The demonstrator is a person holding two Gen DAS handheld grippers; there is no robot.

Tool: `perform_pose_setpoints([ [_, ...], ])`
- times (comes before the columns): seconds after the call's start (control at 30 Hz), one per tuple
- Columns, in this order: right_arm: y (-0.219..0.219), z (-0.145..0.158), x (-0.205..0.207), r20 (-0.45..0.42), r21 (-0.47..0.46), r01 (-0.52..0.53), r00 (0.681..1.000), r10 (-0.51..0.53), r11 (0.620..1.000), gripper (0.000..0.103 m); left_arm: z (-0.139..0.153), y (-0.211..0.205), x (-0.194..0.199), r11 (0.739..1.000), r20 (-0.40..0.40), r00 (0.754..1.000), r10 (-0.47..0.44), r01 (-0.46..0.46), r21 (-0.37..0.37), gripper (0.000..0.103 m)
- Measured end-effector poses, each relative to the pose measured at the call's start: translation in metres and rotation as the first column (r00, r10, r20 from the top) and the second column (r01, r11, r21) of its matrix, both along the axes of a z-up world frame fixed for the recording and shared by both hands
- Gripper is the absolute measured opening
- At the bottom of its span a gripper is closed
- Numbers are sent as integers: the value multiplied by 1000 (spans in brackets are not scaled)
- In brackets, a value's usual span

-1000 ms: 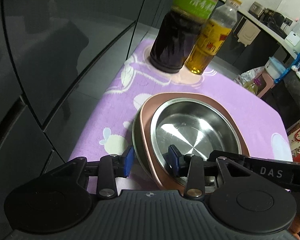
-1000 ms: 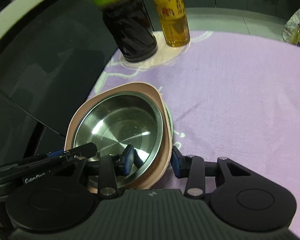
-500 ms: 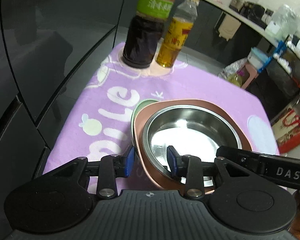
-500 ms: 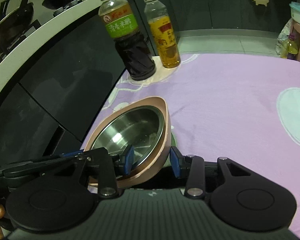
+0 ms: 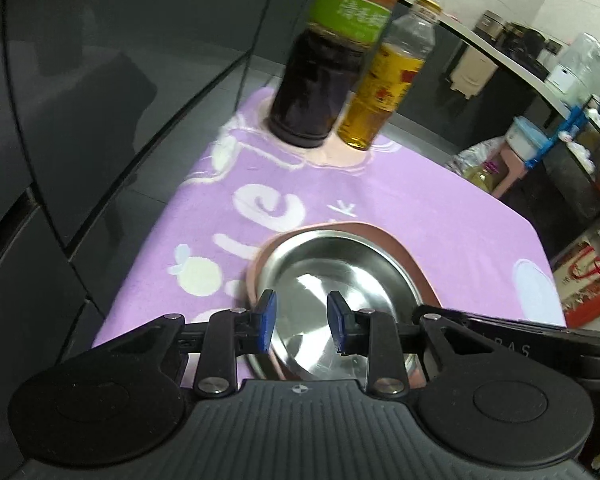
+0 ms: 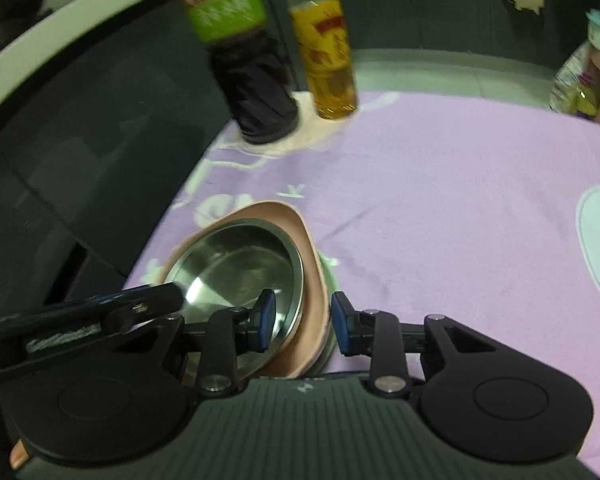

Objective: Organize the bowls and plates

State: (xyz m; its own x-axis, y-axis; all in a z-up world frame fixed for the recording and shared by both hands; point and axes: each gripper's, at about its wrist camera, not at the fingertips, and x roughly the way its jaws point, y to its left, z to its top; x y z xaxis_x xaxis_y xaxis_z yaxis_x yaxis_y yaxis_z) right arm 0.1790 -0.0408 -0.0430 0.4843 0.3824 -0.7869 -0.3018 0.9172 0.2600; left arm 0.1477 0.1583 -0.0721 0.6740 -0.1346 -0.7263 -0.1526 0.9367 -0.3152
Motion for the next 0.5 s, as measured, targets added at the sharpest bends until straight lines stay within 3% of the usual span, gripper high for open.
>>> perform_pose_setpoints([
  [0.17, -7, -14, 8, -38, 1, 12, 999, -12, 1000, 18, -2, 17, -8, 999, 9, 999, 32, -32, -16, 27],
  [0.3, -15, -17, 9, -32, 0, -25, 999, 25, 1000, 34, -13, 27, -9, 998, -24, 998, 57, -57, -31, 28],
  [0.5, -16, -39, 24, -177, 88, -40, 983, 55, 995, 37, -29, 26, -3, 994, -70, 997, 34, -41, -98, 35],
])
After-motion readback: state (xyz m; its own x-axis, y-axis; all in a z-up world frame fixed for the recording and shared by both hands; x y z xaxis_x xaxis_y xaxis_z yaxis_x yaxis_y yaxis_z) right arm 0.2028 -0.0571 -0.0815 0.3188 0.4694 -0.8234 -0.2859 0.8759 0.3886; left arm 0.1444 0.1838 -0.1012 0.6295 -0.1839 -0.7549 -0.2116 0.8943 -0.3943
